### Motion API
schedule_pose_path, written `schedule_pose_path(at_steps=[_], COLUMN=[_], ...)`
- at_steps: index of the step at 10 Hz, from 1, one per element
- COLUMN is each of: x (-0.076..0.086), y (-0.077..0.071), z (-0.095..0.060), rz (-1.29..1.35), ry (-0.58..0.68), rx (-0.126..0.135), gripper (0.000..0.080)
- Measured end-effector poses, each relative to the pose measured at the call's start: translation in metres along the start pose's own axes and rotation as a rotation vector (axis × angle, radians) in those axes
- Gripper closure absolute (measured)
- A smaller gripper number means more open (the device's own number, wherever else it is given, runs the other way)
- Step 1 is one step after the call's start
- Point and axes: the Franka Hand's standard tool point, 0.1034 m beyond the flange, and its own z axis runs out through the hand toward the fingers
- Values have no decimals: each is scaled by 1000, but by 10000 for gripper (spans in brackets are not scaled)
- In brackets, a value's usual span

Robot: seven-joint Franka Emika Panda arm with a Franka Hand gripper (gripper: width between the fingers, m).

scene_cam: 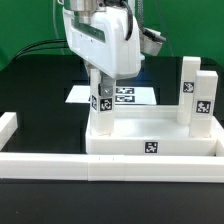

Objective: Assemble desk

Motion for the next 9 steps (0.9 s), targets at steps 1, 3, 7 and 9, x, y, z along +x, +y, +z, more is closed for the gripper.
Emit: schedule_pose_path(at_steps=[1, 3, 7, 9], x=[0, 1, 0, 1], y=[0, 0, 1, 0], z=[0, 1, 2, 1], rz=[-39, -124, -518, -755], ry=[0, 3, 10, 11], rx=[-1, -5, -20, -24], gripper=[232, 171, 150, 150])
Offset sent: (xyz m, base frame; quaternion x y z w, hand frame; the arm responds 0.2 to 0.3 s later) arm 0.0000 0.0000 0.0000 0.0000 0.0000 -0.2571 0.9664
